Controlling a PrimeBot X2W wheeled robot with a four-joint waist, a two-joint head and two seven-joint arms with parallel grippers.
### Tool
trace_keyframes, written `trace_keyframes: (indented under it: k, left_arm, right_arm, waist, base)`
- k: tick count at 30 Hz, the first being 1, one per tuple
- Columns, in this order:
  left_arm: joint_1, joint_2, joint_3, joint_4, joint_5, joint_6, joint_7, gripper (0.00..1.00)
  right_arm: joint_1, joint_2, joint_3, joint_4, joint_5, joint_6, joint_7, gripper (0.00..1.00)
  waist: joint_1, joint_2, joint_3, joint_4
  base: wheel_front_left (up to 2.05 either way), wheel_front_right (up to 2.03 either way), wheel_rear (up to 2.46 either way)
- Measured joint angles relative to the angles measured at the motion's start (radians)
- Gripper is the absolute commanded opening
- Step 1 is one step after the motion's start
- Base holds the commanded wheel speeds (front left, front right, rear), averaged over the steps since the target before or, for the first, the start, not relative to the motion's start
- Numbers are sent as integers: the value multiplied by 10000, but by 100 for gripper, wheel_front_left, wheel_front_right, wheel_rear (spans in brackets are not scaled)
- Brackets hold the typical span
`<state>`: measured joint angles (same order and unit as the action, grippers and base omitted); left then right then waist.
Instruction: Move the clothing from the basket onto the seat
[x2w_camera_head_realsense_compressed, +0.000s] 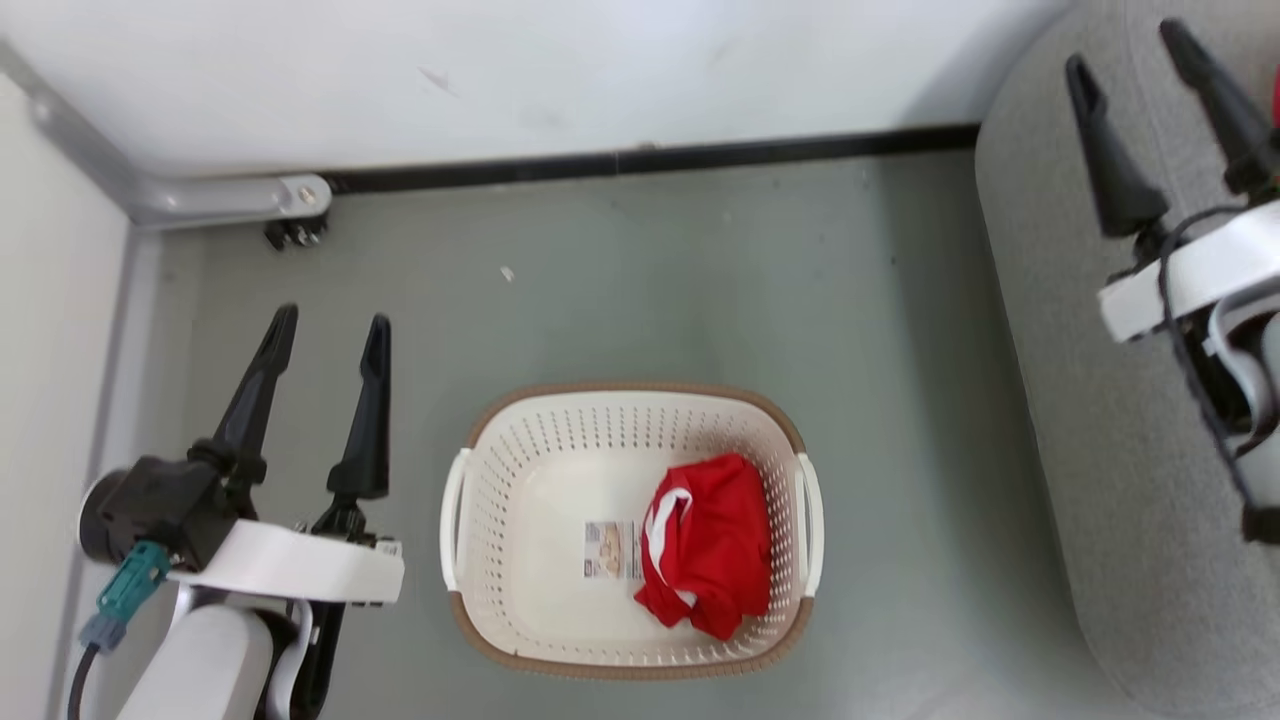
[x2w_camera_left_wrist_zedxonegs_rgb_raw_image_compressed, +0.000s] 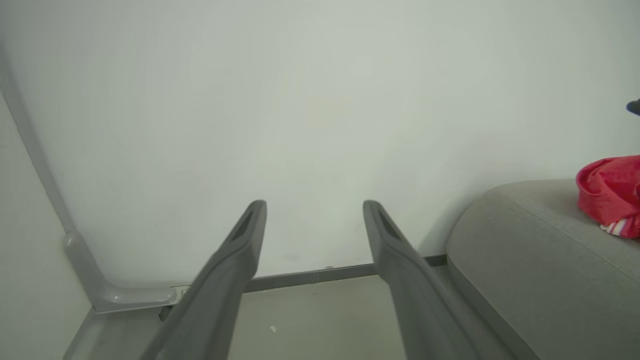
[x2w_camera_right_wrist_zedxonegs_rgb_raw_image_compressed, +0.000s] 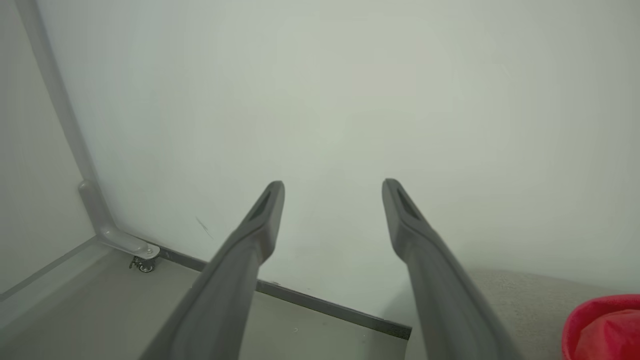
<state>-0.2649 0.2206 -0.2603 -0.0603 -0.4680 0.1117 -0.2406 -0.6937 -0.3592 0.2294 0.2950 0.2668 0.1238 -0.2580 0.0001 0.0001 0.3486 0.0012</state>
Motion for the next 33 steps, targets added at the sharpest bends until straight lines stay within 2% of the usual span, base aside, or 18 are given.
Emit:
trace_keyframes:
  k: [22,33]
  left_arm:
    - [1811,-111,1216,230,-138,-105,-117,100]
    - [2645,-188,1559,157,221,-543,-117,100]
  right_arm:
    - [3456,1164,-1409,-1264,-621,-2,0,100]
    - [5017,1664,-2163,-1492,-750,-2,0,100]
  waist:
    - [0,0,-2131,514]
    - [0,0,-2881,568]
  base:
    - [0,0,0]
    - [0,0,0]
